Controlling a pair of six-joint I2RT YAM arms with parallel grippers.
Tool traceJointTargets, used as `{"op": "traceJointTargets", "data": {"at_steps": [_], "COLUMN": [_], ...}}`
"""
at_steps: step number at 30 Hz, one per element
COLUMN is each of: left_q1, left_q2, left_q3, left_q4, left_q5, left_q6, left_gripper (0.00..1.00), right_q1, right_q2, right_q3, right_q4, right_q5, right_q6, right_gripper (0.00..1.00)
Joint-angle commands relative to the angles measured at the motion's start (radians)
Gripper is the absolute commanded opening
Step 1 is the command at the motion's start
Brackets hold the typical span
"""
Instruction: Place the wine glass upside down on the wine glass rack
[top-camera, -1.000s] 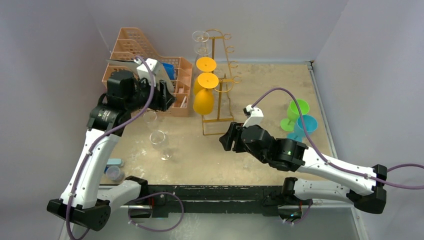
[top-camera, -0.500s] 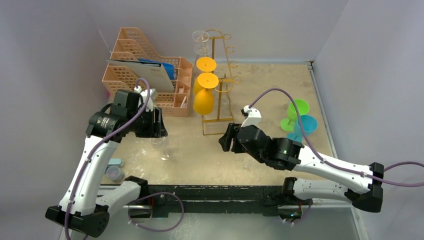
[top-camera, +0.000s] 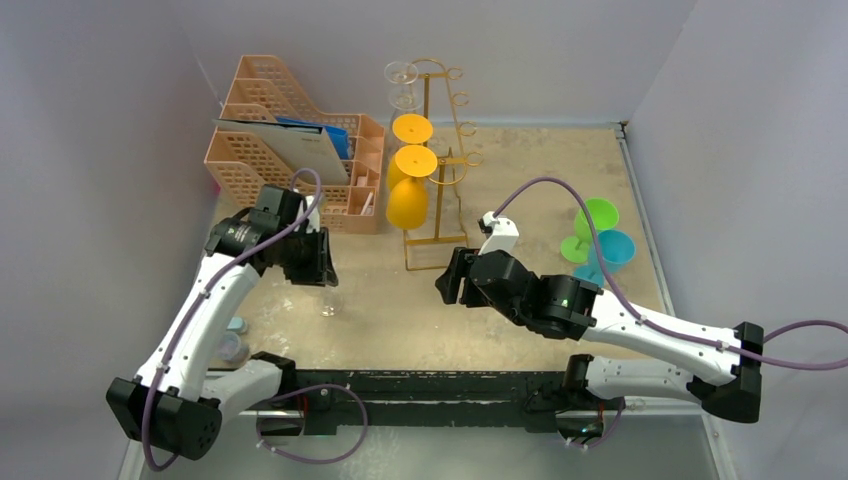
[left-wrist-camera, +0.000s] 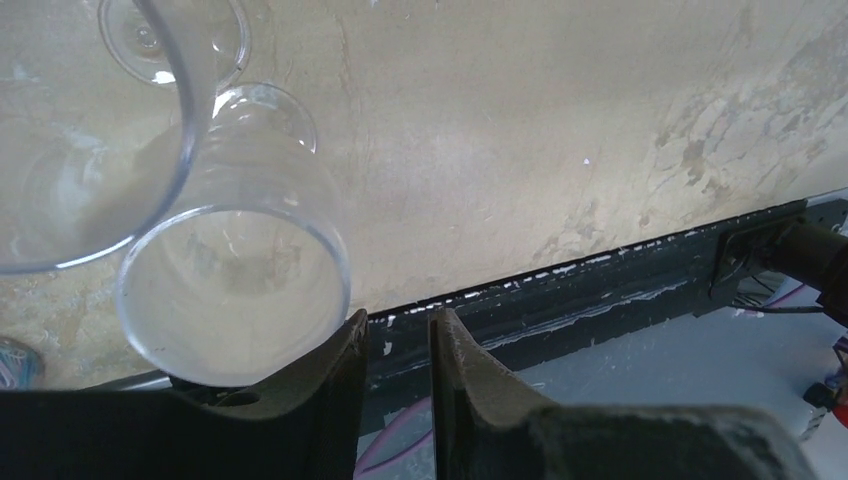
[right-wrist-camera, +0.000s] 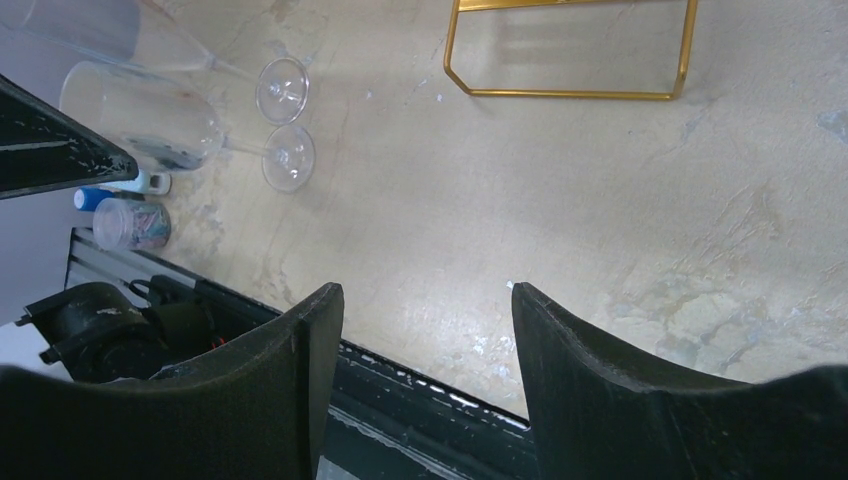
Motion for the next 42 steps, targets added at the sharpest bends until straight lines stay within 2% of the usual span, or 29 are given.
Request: {"op": "traceJointTargets", "data": {"at_steps": [1,9,14,21,28,33,39,42], "left_q1": [-0.001,-0.001,-0.001,-0.001,-0.001,-0.001,-0.001,-0.002], "left_q2": [0.024,-0.015,-0.037,0.000,0.076,0.094,0.098,0.083], "left_q3": [-0.018,0.073,0.143,0.082,0.022,0.002,-0.007,0.003], "left_q4": [0.052,0.003,-0.049,-0.030,0.050,0.068,0.065,0.049], "left_q5": [-0.047,0.026,-0.012,-0.118,-0.119,-0.098,-0.056,-0.029], "left_q6": [-0.009,-0.016,-0.007,-0.025,-0.041,-0.034,-0.011,-0.001], "left_gripper": [0.25,0.25,0.30,0.34,0.34,0.25,0.00,0.00], "right_q1": [-0.001,-0.001,-0.001,-0.002,-0.002,-0.001,-0.001,-0.001], "right_q2": [-0.010,-0.014,-0.004,0.000,-0.016,-0.032,-0.030,-0.022], "right_q3": [0.000,-0.003,-0.005,-0.005,-0.012,-0.019,-0.022,-0.013], "right_q4": [0.002,-0.001,0.010,0.009,0.000,-0.009,-0.006,-0.012], "right_q5": [0.011,0.017,0.013,0.005,0.012,0.022,0.022,0.022], "right_q6": [0.023,0.024,0.025,0.026,0.035,0.038,0.042,0.042], "right_gripper": [0.65,0.65,0.66,0.66,0.66,0.66,0.66,0.66]}}
